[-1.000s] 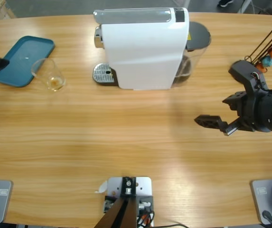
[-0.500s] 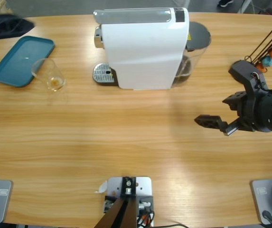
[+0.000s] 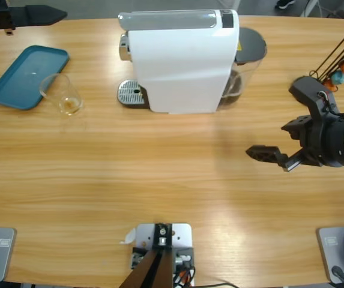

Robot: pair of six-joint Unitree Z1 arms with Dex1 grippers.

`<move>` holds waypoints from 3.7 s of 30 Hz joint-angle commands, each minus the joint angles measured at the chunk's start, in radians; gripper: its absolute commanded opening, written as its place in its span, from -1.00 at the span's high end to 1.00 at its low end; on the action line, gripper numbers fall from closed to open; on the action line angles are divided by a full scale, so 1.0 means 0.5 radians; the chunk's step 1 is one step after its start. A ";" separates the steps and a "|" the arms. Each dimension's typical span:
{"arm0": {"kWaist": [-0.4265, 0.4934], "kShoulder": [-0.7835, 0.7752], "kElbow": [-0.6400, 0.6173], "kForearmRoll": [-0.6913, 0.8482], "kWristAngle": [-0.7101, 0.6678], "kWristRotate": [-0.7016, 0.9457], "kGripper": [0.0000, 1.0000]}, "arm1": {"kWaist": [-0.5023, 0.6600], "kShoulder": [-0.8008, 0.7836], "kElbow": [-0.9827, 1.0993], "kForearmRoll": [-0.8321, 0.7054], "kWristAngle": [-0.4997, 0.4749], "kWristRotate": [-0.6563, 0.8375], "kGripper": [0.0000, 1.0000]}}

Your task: Pour coffee

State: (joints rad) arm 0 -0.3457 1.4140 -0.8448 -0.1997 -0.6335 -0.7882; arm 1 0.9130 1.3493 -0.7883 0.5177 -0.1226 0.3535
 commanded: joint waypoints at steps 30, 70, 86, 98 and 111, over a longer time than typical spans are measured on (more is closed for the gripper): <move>0.046 0.755 -0.137 -0.612 -0.577 -0.277 -0.63 | 0.018 0.010 0.046 -0.017 -0.016 0.002 -0.96; -0.002 0.709 -0.179 -0.785 -0.673 -0.382 -0.45 | 0.018 0.004 0.048 -0.017 -0.022 0.002 -0.96; -0.001 0.593 -0.242 -0.788 -0.684 -0.427 -0.45 | 0.018 0.009 0.046 -0.018 -0.022 0.002 -0.96; -0.016 -0.037 -0.005 -0.377 -0.558 0.468 -0.06 | 0.018 0.009 0.048 -0.018 -0.022 0.005 -0.96; -0.864 -0.212 -0.425 1.614 1.508 1.568 -0.50 | 0.018 -0.021 0.048 -0.016 -0.049 0.013 -0.96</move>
State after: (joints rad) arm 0 -0.5578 1.2515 -1.2038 0.4781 -0.2542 -0.0653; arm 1 0.9133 1.3487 -0.7873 0.5177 -0.1226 0.3535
